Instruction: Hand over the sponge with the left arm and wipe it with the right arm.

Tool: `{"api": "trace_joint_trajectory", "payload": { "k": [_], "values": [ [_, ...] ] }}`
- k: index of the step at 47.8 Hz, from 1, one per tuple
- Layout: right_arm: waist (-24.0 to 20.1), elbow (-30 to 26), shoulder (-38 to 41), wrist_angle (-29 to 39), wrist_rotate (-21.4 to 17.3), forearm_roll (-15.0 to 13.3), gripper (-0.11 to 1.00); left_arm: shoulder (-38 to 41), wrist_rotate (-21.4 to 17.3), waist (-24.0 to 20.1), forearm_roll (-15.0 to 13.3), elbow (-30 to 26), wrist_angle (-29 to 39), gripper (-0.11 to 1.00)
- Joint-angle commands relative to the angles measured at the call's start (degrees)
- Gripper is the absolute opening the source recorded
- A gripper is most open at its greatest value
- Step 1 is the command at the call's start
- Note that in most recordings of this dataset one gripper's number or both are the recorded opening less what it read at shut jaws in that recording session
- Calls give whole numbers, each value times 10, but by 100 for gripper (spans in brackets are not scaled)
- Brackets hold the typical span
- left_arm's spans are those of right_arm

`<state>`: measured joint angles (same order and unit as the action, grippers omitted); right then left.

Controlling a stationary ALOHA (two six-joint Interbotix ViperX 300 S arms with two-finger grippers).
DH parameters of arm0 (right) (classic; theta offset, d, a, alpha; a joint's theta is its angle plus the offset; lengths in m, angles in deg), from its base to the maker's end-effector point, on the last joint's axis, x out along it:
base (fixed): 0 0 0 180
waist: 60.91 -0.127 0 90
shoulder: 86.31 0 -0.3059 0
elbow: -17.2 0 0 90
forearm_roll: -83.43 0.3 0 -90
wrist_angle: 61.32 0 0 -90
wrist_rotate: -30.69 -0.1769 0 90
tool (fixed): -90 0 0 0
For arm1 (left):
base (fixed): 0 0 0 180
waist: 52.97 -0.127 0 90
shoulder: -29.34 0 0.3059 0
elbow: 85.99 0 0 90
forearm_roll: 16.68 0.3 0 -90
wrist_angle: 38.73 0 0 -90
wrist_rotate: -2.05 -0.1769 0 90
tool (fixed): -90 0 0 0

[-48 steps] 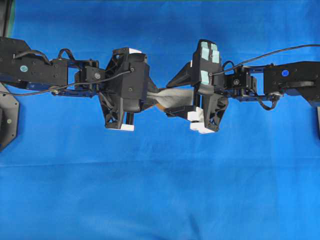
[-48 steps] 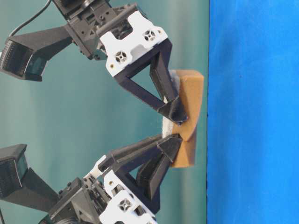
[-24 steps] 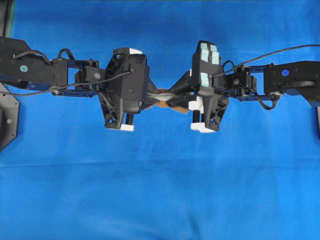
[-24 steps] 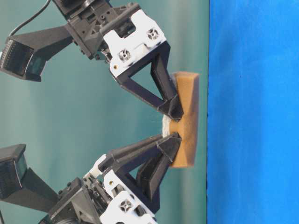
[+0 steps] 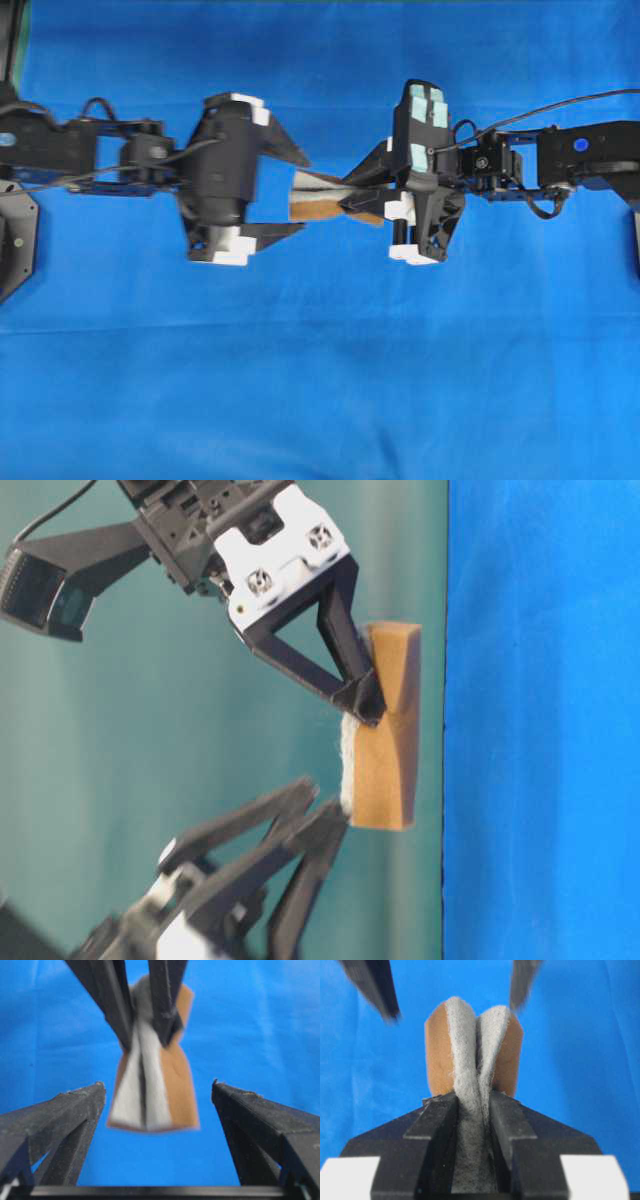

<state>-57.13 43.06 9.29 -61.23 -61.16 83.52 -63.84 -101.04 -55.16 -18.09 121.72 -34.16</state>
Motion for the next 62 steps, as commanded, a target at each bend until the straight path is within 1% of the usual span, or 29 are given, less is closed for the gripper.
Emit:
{"api": "trace_joint_trajectory", "payload": {
  "k": [1, 9, 15, 22, 31, 38, 50, 57, 62],
  "values": [
    [1, -4, -19, -2, 1, -2, 26, -47, 9, 6, -1, 11, -5, 93],
    [1, 1, -24, -3, 1, -2, 26, -120, 41, 11, 0, 64, -6, 93],
    [1, 1, -25, -2, 1, -2, 26, -174, 48, 17, -1, 100, -10, 93],
    [0, 1, -24, -4, 1, -2, 26, -217, 52, 18, -1, 124, -18, 93],
    [-1, 4, -22, -4, 0, -2, 26, -219, 52, 18, -1, 127, -18, 93],
    [-7, 23, -6, -18, -4, 0, 26, -214, 52, 18, -1, 127, -18, 93],
    [-33, 63, 58, -89, -13, 6, 26, -214, 50, 18, -1, 127, -18, 93],
    [-37, 73, 102, -132, -13, 18, 26, -214, 48, 18, -1, 127, -18, 93],
    [-38, 72, 134, -149, -14, 22, 26, -214, 47, 18, -1, 128, -18, 92]
  ]
}}
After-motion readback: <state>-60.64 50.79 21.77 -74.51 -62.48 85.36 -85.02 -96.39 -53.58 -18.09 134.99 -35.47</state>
